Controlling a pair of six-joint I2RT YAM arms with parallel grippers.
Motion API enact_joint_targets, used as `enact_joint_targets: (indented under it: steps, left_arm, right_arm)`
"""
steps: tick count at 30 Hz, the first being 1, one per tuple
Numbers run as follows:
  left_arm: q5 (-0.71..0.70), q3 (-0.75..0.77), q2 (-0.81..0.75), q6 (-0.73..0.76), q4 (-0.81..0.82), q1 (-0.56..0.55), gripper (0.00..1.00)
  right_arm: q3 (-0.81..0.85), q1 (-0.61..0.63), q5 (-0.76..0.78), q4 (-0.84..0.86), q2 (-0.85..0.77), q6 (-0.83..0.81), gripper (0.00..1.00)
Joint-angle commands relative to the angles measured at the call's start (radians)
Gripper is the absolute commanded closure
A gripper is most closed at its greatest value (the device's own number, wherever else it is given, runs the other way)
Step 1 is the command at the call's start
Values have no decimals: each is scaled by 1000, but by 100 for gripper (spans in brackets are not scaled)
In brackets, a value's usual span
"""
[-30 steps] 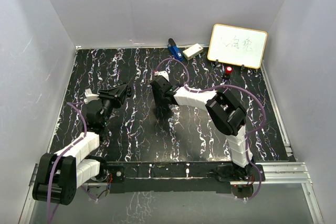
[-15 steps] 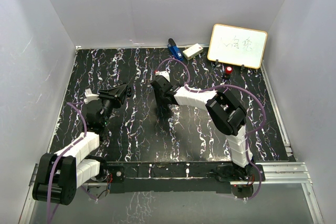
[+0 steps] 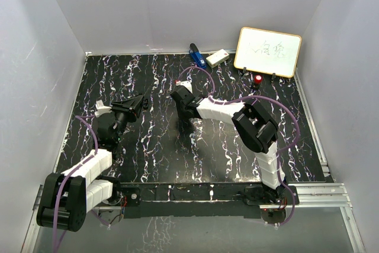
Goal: Insert the wireless bluetooth earbuds into the charging case
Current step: Pick up the earbud from the center of the board.
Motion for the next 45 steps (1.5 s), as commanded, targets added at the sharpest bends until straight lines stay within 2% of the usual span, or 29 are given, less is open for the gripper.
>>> enact_joint_targets:
  steps: [1,7,15,18,19,22,28,30,34,39,42,45]
  left_arm:
    - [13,-2,-12,3,10,7,100]
    - [13,-4,-10,3,12,7,100]
    - [21,7,1,4,10,7,100]
    - [35,29,23,1,-4,7,100]
    - [61,59,55,-4,-11,7,100]
    - [103,101,106,-28,-15,7,100]
    - [195,195,192,-54,-47,4,100]
    - [216,219,215,-55,-57,3,100]
    - [250,257,244,-60,-83,1,100]
    - [281,313,262,-57,-158,-3,100]
    - [288,348,269,-50,-195,-9,100]
    - [303,365,286,-62,-197,-16,100]
  right_arm:
    - [-16,-8,10,11,10,19,75]
    - [-15,-10,9,9,12,20,79]
    - [-12,-11,30,34,-4,-15,90]
    - [-65,-12,64,157,-64,-89,91]
    - [-119,-12,103,274,-123,-165,91]
    - [-174,-12,122,414,-188,-268,92]
    - [-196,-17,117,526,-239,-381,93]
    - [-201,-17,98,554,-247,-419,100]
    - [-255,-17,61,677,-289,-499,100]
    - [-272,-18,28,725,-325,-609,100]
    - [-340,-18,-32,848,-375,-704,100]
    - [-454,-19,-106,1056,-423,-807,100]
